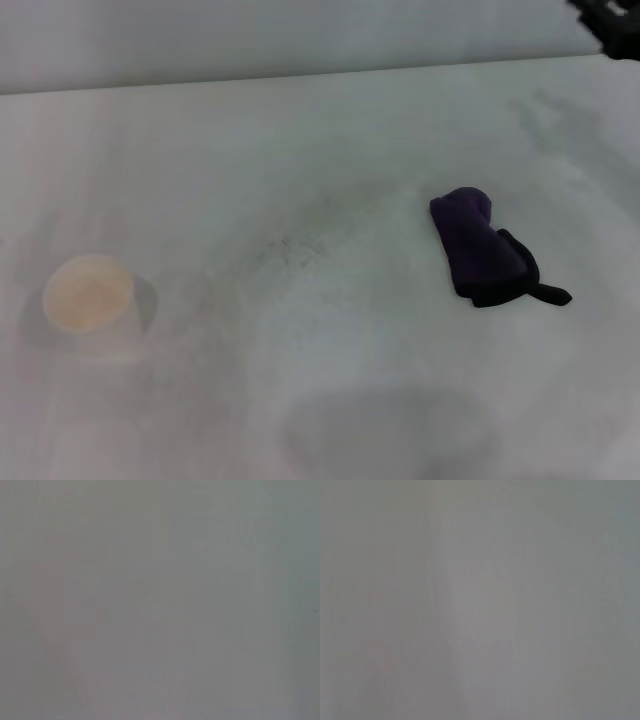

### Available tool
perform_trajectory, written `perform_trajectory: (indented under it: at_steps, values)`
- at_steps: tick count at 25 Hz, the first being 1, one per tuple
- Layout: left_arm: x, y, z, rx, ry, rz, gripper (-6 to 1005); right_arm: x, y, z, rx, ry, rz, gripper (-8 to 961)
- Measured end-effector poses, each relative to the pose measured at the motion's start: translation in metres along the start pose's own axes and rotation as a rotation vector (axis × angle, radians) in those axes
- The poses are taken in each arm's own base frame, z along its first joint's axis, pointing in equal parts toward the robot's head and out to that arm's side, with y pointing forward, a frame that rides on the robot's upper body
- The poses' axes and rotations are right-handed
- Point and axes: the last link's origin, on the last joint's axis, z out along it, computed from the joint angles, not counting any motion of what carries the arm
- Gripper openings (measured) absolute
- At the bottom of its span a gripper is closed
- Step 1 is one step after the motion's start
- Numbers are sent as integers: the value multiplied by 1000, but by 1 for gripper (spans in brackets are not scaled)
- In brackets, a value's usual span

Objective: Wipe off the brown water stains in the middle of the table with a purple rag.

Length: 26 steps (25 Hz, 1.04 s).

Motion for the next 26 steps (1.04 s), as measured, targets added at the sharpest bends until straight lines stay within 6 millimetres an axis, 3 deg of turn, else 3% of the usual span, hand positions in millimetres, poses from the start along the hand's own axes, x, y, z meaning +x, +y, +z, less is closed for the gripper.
perform_trajectory:
  at_steps: [9, 14, 19, 25, 26]
  values:
    - [-2, 1, -3, 5, -9, 18, 893, 20, 12, -43, 143, -273, -165, 381]
    - [-2, 1, -5, 16, -9, 13, 893, 27, 20, -54, 191, -308, -268, 382]
    - [-2, -2, -8, 42, -7, 10, 893, 31, 17, -60, 240, -307, -277, 464]
    - [-3, -8, -11, 102, -8, -2, 893, 30, 10, -65, 295, -319, -278, 726]
    - [-3, -8, -12, 105, -10, -3, 893, 30, 10, -65, 300, -316, -286, 726]
